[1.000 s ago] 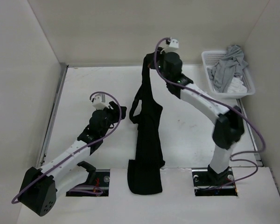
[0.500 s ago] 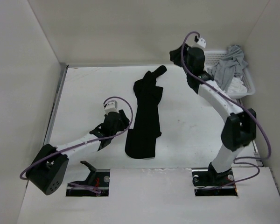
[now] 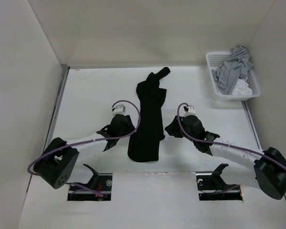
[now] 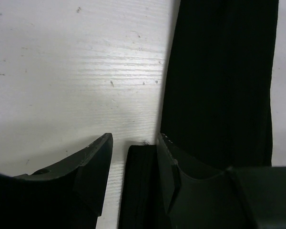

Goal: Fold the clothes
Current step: Flatten the tank top out

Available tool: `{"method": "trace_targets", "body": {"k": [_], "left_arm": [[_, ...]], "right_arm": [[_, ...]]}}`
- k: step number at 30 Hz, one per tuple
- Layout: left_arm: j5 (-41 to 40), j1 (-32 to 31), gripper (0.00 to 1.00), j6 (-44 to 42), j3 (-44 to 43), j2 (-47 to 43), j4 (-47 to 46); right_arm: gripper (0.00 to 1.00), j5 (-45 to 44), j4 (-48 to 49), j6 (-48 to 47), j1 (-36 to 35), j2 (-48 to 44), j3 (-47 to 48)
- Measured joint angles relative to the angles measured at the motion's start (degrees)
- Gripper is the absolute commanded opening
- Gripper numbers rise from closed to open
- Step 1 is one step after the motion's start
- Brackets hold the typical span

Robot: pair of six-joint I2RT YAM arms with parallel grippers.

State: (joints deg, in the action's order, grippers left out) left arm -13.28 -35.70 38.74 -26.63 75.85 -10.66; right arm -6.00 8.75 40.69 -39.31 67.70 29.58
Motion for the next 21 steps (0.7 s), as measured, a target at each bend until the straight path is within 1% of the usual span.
{"method": "trace_targets", "body": {"k": [3, 6, 9, 10, 11, 14, 16, 17, 19, 21], "left_arm": [[1.60, -0.09, 0.40, 0.02, 0.09, 0.72, -0.50], [2.38, -0.33, 0.39, 0.02, 0.42, 1.84, -0.74], [2.80, -0.37, 0.35, 0.00, 0.42, 3.30, -2.19], [2.93, -0.37, 0.32, -0.02, 0.42, 3.72, -2.86], [2.99, -0.39, 0.27, -0.02, 0.42, 4.13, -3.45], [3.10, -0.46, 0.13, 0.02, 0.37, 5.64, -5.20], [3.30, -0.61, 0.07, 0.07, 0.28, 6.38, -6.05], [3.39, -0.70, 0.06, 0.11, 0.28, 6.45, -6.19], [3.48, -0.70, 0.04, 0.31, 0.31, 6.25, -5.92], [3.61, -0.39, 0.03, 0.66, 0.52, 4.94, -4.50]], "right_arm": [[0.48, 0.11, 0.28, 2.67, -3.56, -1.97, -3.54], [0.51, 0.85, 0.26, 4.52, -7.61, -1.64, -5.11], [0.51, 1.29, 0.90, 6.21, -10.54, -0.15, -5.25], [0.51, 1.46, 1.51, 6.93, -11.30, 0.52, -5.27], [0.50, 1.66, 2.25, 7.58, -11.98, 1.33, -5.33], [0.45, 2.27, 4.72, 9.38, -12.96, 4.42, -5.49], [0.42, 3.10, 6.84, 10.69, -13.25, 7.21, -5.77], [0.39, 3.50, 7.67, 11.34, -13.29, 8.76, -5.84], [0.29, 4.13, 9.42, 12.61, -13.29, 11.91, -5.95], [0.15, 4.81, 11.69, 13.81, -13.27, 14.21, -5.97]]}}
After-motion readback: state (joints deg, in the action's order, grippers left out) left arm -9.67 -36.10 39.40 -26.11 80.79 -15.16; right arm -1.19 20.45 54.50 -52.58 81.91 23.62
